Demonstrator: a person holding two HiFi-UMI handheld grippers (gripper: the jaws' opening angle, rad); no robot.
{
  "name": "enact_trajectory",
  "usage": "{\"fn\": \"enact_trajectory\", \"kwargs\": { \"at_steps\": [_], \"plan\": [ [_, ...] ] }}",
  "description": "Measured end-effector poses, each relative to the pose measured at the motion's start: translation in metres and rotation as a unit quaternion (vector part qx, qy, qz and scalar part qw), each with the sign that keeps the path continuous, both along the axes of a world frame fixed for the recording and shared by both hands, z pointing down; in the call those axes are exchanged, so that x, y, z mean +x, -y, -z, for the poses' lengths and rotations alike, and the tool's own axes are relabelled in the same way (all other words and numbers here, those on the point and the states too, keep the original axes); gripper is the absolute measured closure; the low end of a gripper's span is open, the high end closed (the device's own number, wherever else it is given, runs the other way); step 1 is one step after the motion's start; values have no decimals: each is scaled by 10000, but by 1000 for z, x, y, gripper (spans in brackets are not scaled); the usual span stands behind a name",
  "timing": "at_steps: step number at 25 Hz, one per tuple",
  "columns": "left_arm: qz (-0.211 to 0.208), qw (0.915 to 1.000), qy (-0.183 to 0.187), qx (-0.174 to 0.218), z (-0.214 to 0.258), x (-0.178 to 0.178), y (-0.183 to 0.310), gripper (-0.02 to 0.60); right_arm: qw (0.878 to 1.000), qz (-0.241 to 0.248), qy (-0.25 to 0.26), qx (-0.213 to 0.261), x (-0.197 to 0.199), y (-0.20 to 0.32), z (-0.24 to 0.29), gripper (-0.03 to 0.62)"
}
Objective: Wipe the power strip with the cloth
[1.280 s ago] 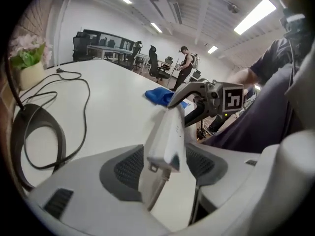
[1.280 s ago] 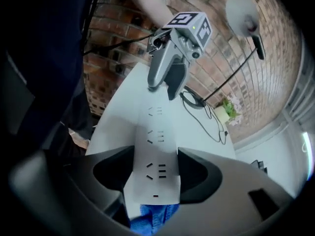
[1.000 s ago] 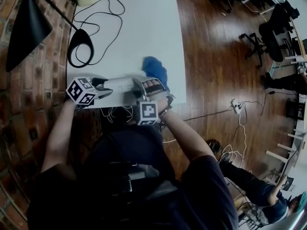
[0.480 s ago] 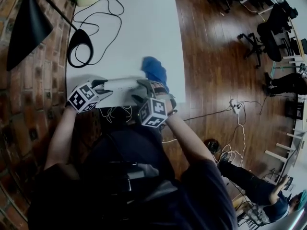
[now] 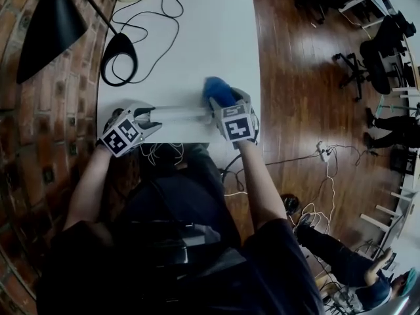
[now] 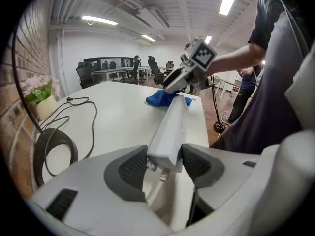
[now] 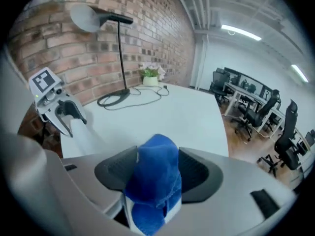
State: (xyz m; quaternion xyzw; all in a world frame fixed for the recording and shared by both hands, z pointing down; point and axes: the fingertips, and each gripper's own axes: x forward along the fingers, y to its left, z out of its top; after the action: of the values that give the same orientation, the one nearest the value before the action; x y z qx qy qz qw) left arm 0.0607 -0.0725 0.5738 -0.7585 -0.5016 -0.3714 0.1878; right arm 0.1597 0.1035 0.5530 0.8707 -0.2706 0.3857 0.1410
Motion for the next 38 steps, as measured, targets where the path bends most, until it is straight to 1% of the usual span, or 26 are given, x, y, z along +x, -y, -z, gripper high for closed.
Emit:
{"fn": "enact_trajectory", "kwargs": {
  "at_steps": [2, 3, 4, 5, 6, 9, 11, 15, 17, 19, 23, 26, 28, 30, 33, 35, 38],
  "plan": [
    [-14, 10000, -39, 54, 0, -2, -1, 353, 9987, 101, 323, -386, 0, -5, -22, 344],
    [-29, 9999, -63, 81, 0, -4, -2, 351, 9976, 162, 378, -555, -2, -7, -30, 354],
    [-43, 9999, -91, 112, 0, -5, -3, 351, 9967, 224, 361, -696, -4, -9, -35, 411],
    [-50, 9998, -125, 146, 0, -6, -4, 351, 9960, 286, 300, -793, -5, -9, -38, 454],
    [-47, 9997, -162, 183, -1, -7, -3, 351, 9956, 337, 230, -849, -7, -9, -39, 482],
    [-10, 9992, -291, 290, -3, -8, 0, 351, 9953, 411, 56, -872, -12, -8, -33, 497],
    [4, 9987, -410, 311, -2, -8, -1, 351, 9965, 391, -138, -733, -15, -8, -19, 502],
    [145, 9974, -617, 331, -3, -7, -1, 347, 9978, 396, -490, -210, -32, 8, 26, 505],
    [240, 9972, -612, 345, -3, -8, -3, 348, 9976, 486, -488, -93, -45, 18, 34, 505],
    [274, 9970, -619, 373, -3, -7, -5, 348, 9977, 557, -387, -61, -52, 28, 30, 505],
    [261, 9963, -712, 415, -3, -9, -6, 350, 9970, 653, -308, -277, -59, 37, 21, 507],
    [170, 9960, -728, 486, -4, -10, -6, 351, 9958, 713, -338, -474, -65, 41, 19, 508],
    [119, 9963, -638, 562, -5, -12, -6, 354, 9939, 768, -464, -638, -71, 44, 18, 508],
    [138, 9965, -466, 682, -8, -13, -7, 356, 9908, 839, -653, -839, -76, 44, 16, 511],
    [155, 9950, -307, 941, -14, -19, -8, 367, 9830, 988, -987, -1196, -86, 46, 13, 515],
    [185, 9940, -277, 1038, -17, -21, -7, 367, 9808, 975, -1151, -1238, -91, 47, 11, 519],
    [336, 9941, -195, 1012, -12, -22, -6, 367, 9816, 942, -1214, -1133, -93, 47, 12, 519]
  ]
}}
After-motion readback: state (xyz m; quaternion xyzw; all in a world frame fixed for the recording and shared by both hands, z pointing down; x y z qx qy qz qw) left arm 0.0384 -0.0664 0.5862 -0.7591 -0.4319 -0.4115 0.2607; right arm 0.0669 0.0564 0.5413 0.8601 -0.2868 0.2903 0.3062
